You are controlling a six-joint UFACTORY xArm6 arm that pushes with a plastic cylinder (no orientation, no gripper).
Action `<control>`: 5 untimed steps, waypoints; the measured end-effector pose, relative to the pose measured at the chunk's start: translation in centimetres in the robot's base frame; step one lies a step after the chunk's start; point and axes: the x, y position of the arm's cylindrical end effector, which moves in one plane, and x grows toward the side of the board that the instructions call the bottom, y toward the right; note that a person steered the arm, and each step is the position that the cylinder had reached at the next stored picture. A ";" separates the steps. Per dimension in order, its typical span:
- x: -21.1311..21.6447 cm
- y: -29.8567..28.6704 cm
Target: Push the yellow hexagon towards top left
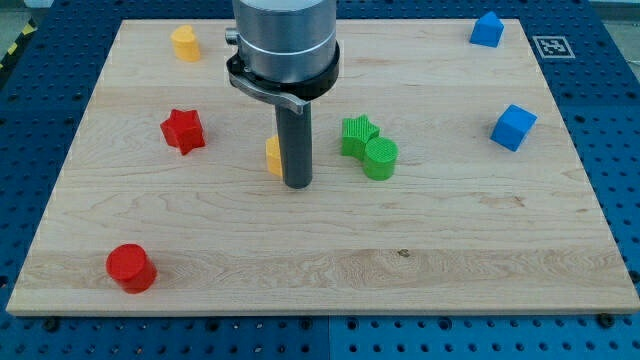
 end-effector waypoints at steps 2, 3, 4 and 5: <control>-1.4 -0.7; -1.4 -0.8; -1.5 -0.8; -1.6 -0.8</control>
